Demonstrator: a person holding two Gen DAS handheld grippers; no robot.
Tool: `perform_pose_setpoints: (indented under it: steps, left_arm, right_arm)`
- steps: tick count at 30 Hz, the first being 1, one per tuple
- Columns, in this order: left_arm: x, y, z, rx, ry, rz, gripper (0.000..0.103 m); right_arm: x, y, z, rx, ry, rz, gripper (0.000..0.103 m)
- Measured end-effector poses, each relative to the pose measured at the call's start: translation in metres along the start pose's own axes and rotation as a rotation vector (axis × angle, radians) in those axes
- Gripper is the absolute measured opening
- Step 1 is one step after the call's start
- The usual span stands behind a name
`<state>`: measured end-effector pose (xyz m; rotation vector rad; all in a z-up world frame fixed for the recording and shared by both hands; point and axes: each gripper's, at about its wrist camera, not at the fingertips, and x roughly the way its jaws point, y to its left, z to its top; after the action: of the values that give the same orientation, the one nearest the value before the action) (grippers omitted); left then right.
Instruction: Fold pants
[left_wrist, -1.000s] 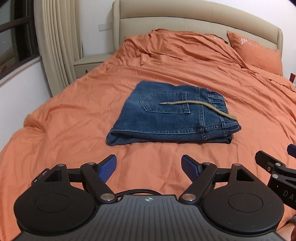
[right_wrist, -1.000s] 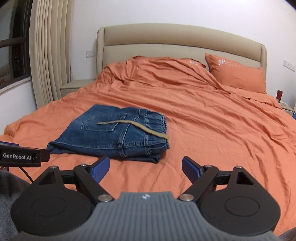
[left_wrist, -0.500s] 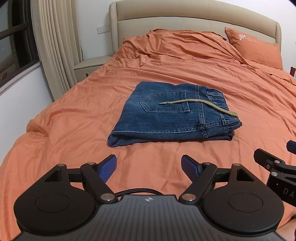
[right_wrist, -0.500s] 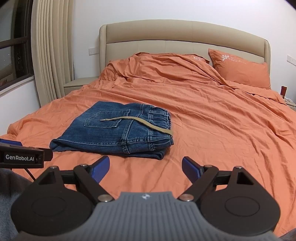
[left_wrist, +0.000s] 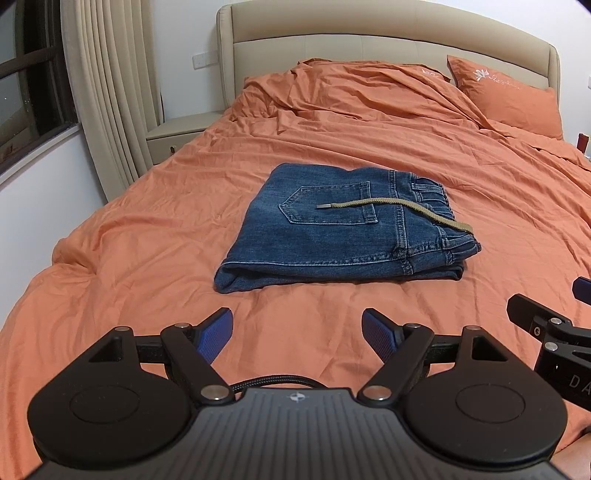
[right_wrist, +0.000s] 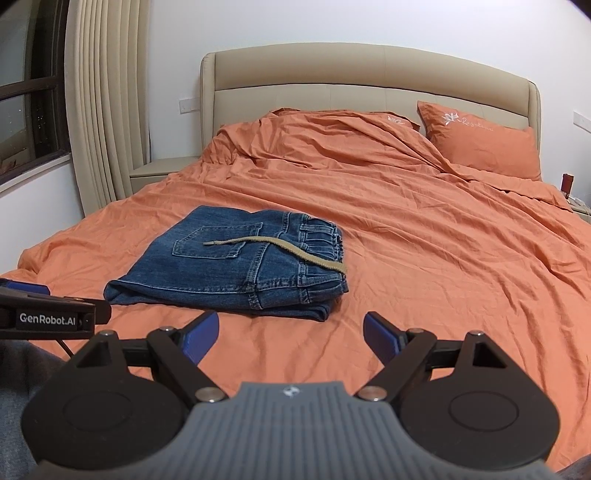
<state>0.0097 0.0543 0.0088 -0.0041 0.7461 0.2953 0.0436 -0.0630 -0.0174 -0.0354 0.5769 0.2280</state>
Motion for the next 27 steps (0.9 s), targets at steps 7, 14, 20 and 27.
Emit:
perform_pose_setpoints:
  steps: [7, 14, 20, 27]
  left_arm:
    - [0.0007, 0.0003, 0.0009, 0.0, 0.0, -0.003, 0.093]
    - [0.0003, 0.0002, 0.001, -0.002, 0.0, -0.004, 0.093]
    - [-0.0001, -0.0006, 0.0005, -0.002, 0.0, -0.002, 0.093]
    - [-0.0003, -0.0006, 0.0004, -0.003, -0.002, 0.0, 0.093]
  right_arm:
    - [-0.0027, 0.0016, -0.0001, -0.008, -0.001, 0.003, 0.082]
    - [-0.0029, 0.0014, 0.0003, -0.008, -0.002, 0.003, 0.082]
    - [-0.0034, 0.0017, -0.0001, -0.009, -0.004, 0.004, 0.082]
    - [-0.0044, 0.0016, 0.0, -0.009, -0.004, 0.005, 0.082]
